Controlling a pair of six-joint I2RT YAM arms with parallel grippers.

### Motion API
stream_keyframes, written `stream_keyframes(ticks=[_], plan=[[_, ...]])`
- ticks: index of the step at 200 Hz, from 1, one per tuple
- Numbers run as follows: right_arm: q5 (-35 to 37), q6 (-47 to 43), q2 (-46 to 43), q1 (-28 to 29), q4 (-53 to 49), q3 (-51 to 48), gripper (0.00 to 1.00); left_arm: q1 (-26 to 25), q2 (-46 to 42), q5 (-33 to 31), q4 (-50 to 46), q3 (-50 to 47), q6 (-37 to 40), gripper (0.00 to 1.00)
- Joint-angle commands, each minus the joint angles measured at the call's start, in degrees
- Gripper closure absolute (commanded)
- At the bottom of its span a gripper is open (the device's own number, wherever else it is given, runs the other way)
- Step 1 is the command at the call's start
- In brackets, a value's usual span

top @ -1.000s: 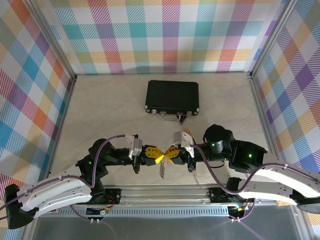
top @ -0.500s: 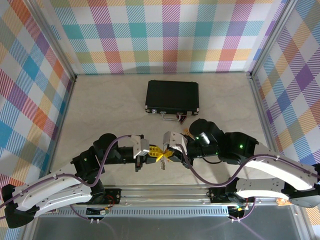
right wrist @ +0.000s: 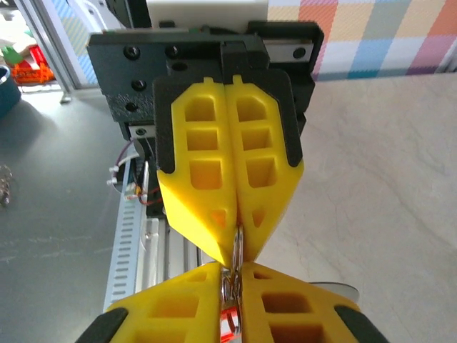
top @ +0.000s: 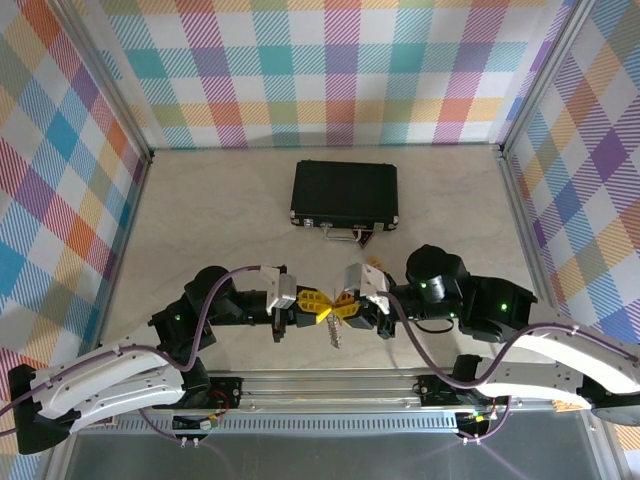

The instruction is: Put the keys on the keyring

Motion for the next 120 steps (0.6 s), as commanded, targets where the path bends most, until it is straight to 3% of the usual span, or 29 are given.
stream_keyframes(ticks=[1,34,62,100,120], plan=[[-4.1,2.2,-0.8,0.6,5.2,-0.7,0.87,-0.1,0.7,2.6,9.5,-0.4,-3.0,1.00],[-5.0,2.8,-2.1,0.6,5.9,-1.2,0.87,-0.2,1.2,6.0,18.5,-2.9,-7.7,1.00],[-6.2,2.5,-3.7,0.6,7.7,-2.3,0.99,-0.2,1.4,6.7,19.0,-3.0,-8.5,1.00],[-3.8,0.8,-2.5,0.6,3.8,-0.5,1.00,-0.1,-1.3,1.2,7.2,-1.2,-2.5,1.00],[-1.5,-0.9,0.3,0.6,-0.6,2.1,1.00,-0.2,-2.8,-4.3,-2.8,0.8,2.7,0.88]])
